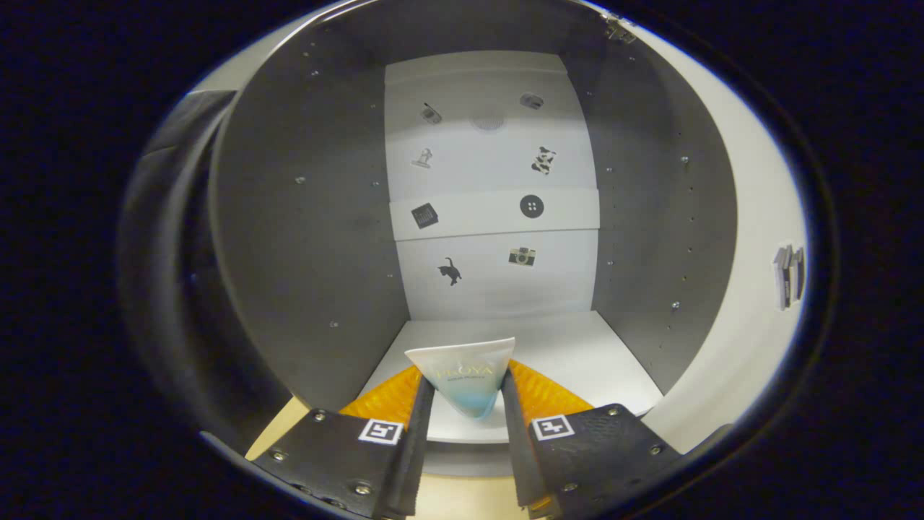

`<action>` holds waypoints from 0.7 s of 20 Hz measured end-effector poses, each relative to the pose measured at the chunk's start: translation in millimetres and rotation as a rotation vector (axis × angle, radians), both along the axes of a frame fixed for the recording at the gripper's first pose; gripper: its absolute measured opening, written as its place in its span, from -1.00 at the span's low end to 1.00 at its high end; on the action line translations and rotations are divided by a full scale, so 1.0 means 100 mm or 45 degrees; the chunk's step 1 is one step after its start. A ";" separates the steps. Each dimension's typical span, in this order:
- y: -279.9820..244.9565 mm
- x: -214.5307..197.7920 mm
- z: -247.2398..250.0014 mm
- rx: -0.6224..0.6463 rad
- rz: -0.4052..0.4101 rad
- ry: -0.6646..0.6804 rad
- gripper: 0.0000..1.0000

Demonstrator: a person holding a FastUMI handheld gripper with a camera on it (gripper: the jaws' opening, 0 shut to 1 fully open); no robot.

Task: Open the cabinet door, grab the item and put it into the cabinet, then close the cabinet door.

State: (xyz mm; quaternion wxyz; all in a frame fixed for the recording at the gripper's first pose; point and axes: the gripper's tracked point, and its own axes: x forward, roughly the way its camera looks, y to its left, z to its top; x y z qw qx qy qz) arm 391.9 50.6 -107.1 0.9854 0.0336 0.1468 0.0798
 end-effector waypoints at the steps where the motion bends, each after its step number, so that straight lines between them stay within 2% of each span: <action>1: 0.00 0.07 -0.05 0.003 -0.001 0.029 0.01; 8: -0.05 0.30 -0.23 -0.066 -0.040 0.150 0.01; 14: -0.09 0.38 -0.23 -0.027 -0.063 0.169 0.07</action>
